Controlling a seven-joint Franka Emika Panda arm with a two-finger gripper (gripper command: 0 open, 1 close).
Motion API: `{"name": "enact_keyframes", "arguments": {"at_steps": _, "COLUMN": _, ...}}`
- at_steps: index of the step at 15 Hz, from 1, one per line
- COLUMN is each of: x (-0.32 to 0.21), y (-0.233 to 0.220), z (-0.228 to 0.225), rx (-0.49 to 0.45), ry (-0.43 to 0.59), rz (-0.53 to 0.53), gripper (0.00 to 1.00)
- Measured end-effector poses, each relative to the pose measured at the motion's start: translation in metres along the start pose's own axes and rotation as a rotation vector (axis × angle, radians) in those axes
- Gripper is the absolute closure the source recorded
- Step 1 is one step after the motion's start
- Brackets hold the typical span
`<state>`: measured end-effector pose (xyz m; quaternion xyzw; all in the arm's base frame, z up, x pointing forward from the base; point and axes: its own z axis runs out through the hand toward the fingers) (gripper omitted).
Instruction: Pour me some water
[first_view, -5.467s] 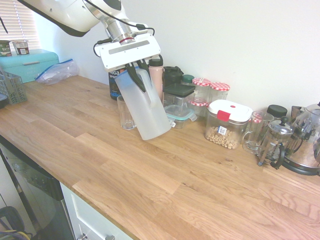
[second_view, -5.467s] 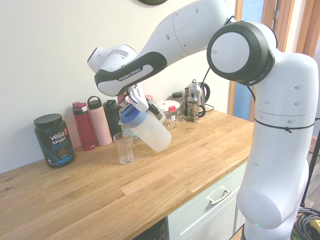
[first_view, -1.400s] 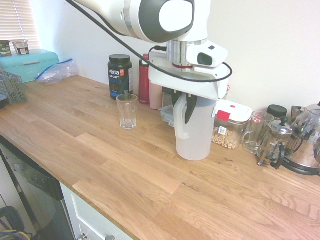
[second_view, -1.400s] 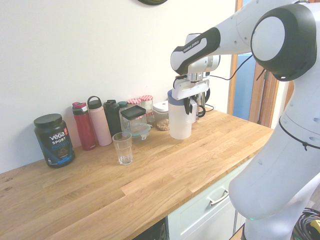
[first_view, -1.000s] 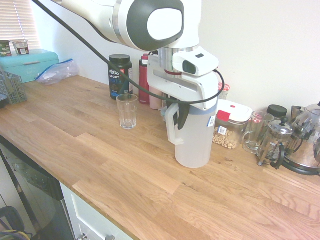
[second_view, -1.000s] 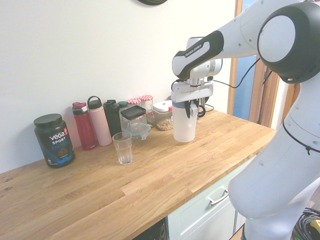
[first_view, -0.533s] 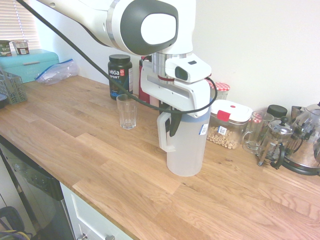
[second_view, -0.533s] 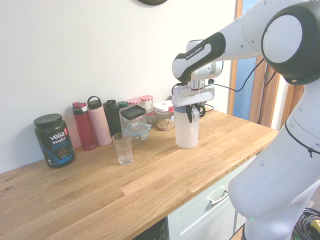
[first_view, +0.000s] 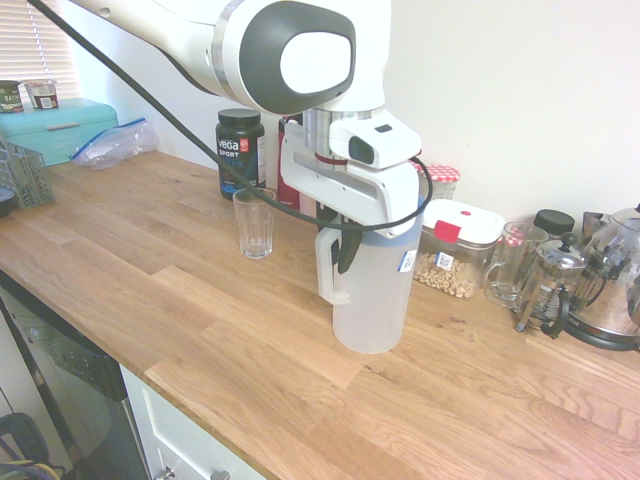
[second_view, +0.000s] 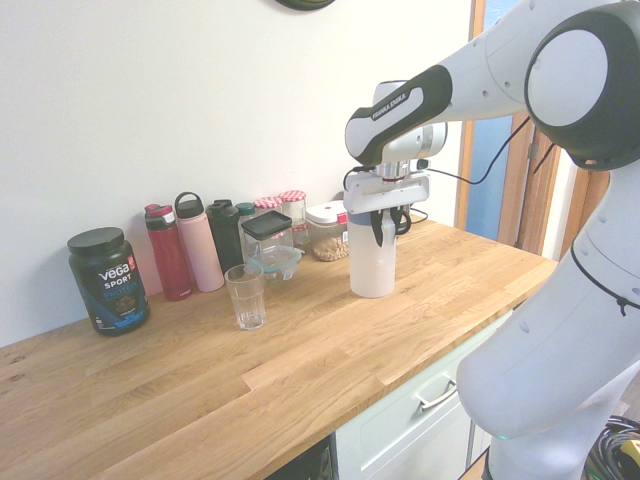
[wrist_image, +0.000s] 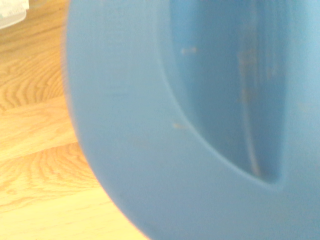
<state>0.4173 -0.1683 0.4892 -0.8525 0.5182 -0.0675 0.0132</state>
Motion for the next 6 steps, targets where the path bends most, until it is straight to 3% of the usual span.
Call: {"name": "enact_keyframes", "arguments": {"at_steps": 6, "x": -0.021, "y": 0.024, "z": -0.051, "rx": -0.015, "ry": 0.030, "rz": -0.007, "gripper": 0.00}}
